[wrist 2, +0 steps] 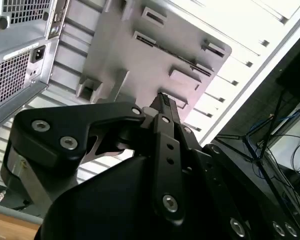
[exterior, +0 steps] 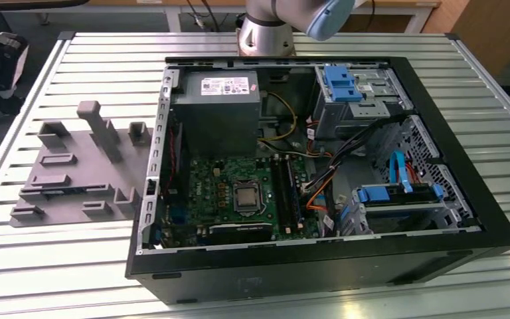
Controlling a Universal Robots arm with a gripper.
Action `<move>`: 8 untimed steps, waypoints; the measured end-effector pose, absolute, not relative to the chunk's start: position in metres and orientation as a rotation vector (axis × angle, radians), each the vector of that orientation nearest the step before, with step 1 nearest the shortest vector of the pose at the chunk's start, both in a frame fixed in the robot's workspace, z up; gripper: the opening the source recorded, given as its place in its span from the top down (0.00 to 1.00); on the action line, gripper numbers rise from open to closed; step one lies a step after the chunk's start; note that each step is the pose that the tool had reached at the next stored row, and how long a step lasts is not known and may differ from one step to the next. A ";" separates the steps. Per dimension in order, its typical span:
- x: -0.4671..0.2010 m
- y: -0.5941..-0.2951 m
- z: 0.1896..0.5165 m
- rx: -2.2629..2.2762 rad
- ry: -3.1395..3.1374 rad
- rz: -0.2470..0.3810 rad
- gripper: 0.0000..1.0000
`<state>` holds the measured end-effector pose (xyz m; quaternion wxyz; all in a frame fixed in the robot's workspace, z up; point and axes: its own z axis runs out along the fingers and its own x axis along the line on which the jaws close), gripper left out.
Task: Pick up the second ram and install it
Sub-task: 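Reach for the second ram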
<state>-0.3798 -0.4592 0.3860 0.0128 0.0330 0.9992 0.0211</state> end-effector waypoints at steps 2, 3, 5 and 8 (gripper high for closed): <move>-0.385 -0.462 0.386 0.103 3.114 0.066 0.89; -0.387 -0.463 0.386 0.103 3.114 0.066 0.89; -0.384 -0.462 0.386 0.102 3.113 0.066 0.89; -0.381 -0.460 0.386 0.103 3.115 0.066 0.89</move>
